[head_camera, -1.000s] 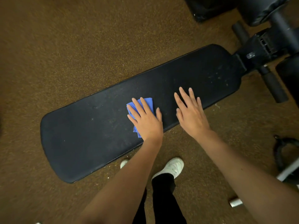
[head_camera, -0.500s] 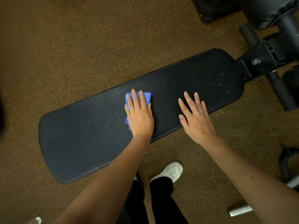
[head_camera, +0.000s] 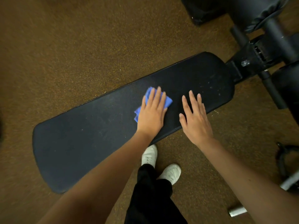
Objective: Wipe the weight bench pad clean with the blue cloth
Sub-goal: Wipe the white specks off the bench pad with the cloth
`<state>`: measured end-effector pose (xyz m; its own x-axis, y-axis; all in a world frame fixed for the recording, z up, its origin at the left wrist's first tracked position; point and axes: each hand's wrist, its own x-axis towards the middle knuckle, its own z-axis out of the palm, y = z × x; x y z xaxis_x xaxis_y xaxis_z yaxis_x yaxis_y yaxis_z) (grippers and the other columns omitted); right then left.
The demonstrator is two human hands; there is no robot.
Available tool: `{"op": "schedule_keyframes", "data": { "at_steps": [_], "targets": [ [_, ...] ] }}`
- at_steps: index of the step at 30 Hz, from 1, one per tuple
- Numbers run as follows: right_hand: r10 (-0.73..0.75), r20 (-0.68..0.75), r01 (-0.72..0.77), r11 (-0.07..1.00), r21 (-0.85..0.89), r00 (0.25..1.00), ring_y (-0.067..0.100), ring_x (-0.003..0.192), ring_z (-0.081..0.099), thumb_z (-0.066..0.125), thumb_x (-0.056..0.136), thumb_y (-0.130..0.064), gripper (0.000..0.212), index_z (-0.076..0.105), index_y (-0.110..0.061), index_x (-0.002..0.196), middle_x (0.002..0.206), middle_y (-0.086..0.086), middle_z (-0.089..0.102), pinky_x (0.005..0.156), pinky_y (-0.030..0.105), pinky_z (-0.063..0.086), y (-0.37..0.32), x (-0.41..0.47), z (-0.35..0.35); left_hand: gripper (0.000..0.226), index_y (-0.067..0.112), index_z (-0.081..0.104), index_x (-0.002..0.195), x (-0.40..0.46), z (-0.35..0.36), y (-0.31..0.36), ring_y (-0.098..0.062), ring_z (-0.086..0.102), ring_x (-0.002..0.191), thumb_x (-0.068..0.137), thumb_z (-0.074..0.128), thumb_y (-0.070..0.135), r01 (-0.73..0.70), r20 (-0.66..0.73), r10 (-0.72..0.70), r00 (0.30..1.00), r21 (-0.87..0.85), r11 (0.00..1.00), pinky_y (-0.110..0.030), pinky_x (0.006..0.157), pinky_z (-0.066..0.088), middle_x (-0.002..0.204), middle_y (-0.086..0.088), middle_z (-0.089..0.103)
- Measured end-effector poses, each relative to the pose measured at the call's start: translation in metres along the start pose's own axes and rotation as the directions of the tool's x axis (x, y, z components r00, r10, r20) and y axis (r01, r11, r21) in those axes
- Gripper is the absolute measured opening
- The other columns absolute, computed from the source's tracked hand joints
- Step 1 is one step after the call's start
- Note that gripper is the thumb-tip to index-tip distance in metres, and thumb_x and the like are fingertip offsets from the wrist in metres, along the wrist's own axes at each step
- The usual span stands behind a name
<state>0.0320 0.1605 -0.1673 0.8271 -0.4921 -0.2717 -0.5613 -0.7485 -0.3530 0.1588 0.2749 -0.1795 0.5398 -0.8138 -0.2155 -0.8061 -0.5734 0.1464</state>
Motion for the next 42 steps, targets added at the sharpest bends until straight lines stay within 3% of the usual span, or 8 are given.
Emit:
{"op": "schedule_keyframes", "data": {
  "at_steps": [4, 9, 20, 23, 27, 29, 34, 42],
  "targets": [
    [0.022, 0.010, -0.022, 1.000, 0.004, 1.000, 0.035, 0.144, 0.004, 0.039, 0.094, -0.029, 0.061, 0.017, -0.011, 0.148, 0.157, 0.015, 0.007, 0.114, 0.046, 0.014, 0.001, -0.002, 0.000, 0.053, 0.007, 0.034, 0.140, -0.017, 0.002, -0.012, -0.029, 0.028, 0.138, 0.095, 0.023, 0.034, -0.060, 0.033, 0.059, 0.998, 0.036, 0.998, -0.047, 0.108, 0.029, 0.148, -0.012, 0.033],
    [0.043, 0.008, -0.043, 0.999, 0.027, 0.999, 0.033, 0.144, 0.000, 0.038, 0.095, -0.029, 0.062, 0.013, -0.012, 0.149, 0.157, 0.013, 0.003, 0.114, 0.045, 0.013, 0.000, -0.003, 0.000, 0.051, 0.009, 0.016, 0.146, 0.055, -0.016, -0.009, -0.027, 0.002, 0.143, 0.101, 0.021, 0.032, 0.134, 0.036, -0.132, 0.991, -0.037, 0.990, -0.043, 0.115, 0.007, 0.156, -0.011, 0.010],
    [0.099, 0.008, -0.100, 0.994, 0.035, 0.995, 0.032, 0.144, -0.001, 0.041, 0.096, -0.027, 0.063, 0.010, -0.013, 0.149, 0.157, 0.014, 0.002, 0.115, 0.044, 0.014, -0.005, -0.003, -0.001, 0.052, 0.012, 0.026, 0.143, -0.035, 0.005, -0.019, -0.027, 0.021, 0.140, 0.096, 0.024, 0.035, -0.402, 0.091, 0.392, 0.916, 0.175, 0.899, -0.047, 0.111, 0.021, 0.151, -0.009, 0.028],
    [0.106, 0.021, -0.107, 0.994, 0.022, 0.994, 0.033, 0.144, -0.001, 0.041, 0.096, -0.028, 0.064, 0.010, -0.013, 0.149, 0.157, 0.014, 0.001, 0.115, 0.044, 0.013, -0.008, -0.002, -0.003, 0.051, 0.010, 0.031, 0.140, -0.024, 0.002, -0.029, -0.030, 0.027, 0.137, 0.094, 0.028, 0.033, -0.253, 0.039, 0.250, 0.967, 0.124, 0.959, -0.051, 0.106, 0.029, 0.148, -0.011, 0.034],
    [0.124, 0.022, -0.124, 0.992, 0.025, 0.992, 0.031, 0.144, -0.003, 0.040, 0.097, -0.028, 0.064, 0.006, -0.014, 0.149, 0.157, 0.013, -0.002, 0.115, 0.043, 0.012, -0.010, 0.000, -0.006, 0.053, 0.009, 0.033, 0.141, 0.010, -0.005, -0.007, -0.031, 0.023, 0.139, 0.096, 0.022, 0.034, 0.048, 0.011, -0.048, 0.999, 0.010, 0.999, -0.047, 0.110, 0.021, 0.149, -0.012, 0.032],
    [0.125, 0.016, -0.126, 0.991, 0.040, 0.992, 0.031, 0.144, -0.003, 0.040, 0.097, -0.027, 0.064, 0.006, -0.014, 0.149, 0.157, 0.012, -0.002, 0.115, 0.042, 0.012, -0.009, 0.000, -0.007, 0.053, 0.009, 0.032, 0.142, 0.006, 0.000, 0.004, -0.030, 0.022, 0.140, 0.096, 0.020, 0.034, 0.061, -0.004, -0.061, 0.998, 0.001, 0.998, -0.046, 0.111, 0.020, 0.149, -0.012, 0.030],
    [0.112, 0.014, -0.112, 0.993, 0.026, 0.994, 0.031, 0.144, -0.002, 0.039, 0.097, -0.027, 0.062, 0.009, -0.013, 0.149, 0.157, 0.013, 0.000, 0.114, 0.043, 0.013, -0.005, -0.003, -0.007, 0.051, 0.011, 0.025, 0.143, -0.060, 0.012, 0.006, -0.028, 0.017, 0.140, 0.096, 0.022, 0.033, -0.151, 0.057, 0.147, 0.988, 0.075, 0.986, -0.049, 0.110, 0.022, 0.150, -0.011, 0.029],
    [0.193, 0.002, -0.193, 0.981, -0.032, 0.981, 0.032, 0.144, -0.007, 0.038, 0.097, -0.032, 0.062, 0.008, -0.015, 0.149, 0.157, 0.015, -0.006, 0.113, 0.042, 0.008, 0.015, -0.008, -0.014, 0.051, 0.008, 0.024, 0.144, 0.024, -0.006, 0.014, -0.031, 0.008, 0.142, 0.100, 0.020, 0.032, 0.190, -0.028, -0.196, 0.980, -0.141, 0.972, -0.044, 0.114, 0.007, 0.153, -0.014, 0.019]
  ]
}}
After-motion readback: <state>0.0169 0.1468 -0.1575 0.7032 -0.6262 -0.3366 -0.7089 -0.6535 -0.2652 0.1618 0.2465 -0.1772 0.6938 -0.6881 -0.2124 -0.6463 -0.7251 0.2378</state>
